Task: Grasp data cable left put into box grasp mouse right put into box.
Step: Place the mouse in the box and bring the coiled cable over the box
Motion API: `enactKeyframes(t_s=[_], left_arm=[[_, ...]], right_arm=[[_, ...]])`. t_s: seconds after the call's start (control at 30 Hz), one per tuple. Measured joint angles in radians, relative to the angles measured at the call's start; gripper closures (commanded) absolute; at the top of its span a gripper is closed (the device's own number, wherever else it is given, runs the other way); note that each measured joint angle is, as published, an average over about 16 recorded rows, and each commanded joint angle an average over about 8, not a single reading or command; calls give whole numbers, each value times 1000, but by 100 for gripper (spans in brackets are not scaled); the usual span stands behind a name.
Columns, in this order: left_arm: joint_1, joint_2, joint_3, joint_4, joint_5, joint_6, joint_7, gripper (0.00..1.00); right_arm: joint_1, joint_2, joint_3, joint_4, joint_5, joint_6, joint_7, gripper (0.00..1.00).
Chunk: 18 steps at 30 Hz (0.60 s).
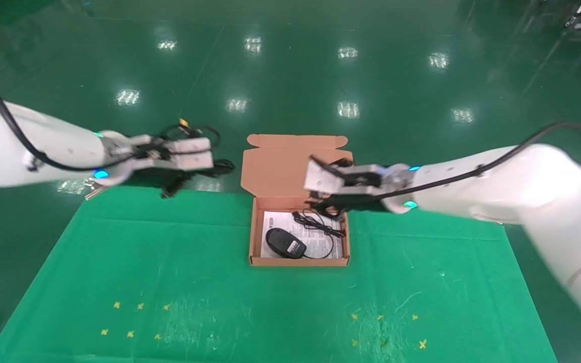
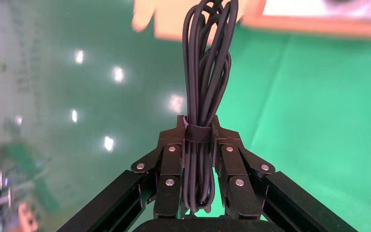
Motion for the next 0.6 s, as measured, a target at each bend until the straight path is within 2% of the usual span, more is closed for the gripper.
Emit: enactKeyframes(t_s=[0.27,0.6], left_arm=[[87,71,13,-8,-42,-95,53,100],[163,189,54,61,-49,-228,120,100]], right_arm=[[5,139,5,166,-20,-22,91,0],[0,315,1,447,-89,-44,293,0]])
